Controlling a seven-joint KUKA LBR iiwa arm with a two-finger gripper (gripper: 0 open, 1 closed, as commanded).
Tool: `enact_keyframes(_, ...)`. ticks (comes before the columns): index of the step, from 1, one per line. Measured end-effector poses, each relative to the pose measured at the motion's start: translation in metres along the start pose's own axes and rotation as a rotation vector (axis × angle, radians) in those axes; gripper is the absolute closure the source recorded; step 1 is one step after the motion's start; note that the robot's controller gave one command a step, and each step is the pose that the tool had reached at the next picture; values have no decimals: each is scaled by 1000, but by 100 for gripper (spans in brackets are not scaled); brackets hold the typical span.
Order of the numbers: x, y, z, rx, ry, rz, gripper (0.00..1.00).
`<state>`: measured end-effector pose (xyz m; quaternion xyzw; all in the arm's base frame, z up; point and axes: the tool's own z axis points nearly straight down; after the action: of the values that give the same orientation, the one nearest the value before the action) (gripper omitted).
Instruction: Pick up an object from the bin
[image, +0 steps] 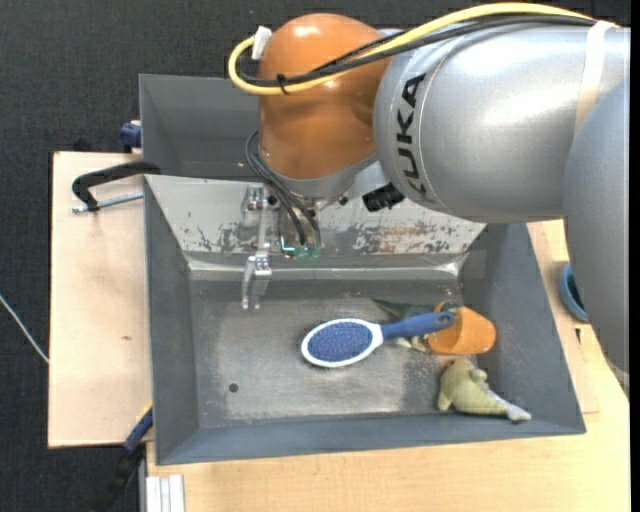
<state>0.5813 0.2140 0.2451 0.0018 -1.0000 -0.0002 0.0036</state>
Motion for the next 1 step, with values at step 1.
enact_keyframes(1,-11,-72,61,2,-3,320,0)
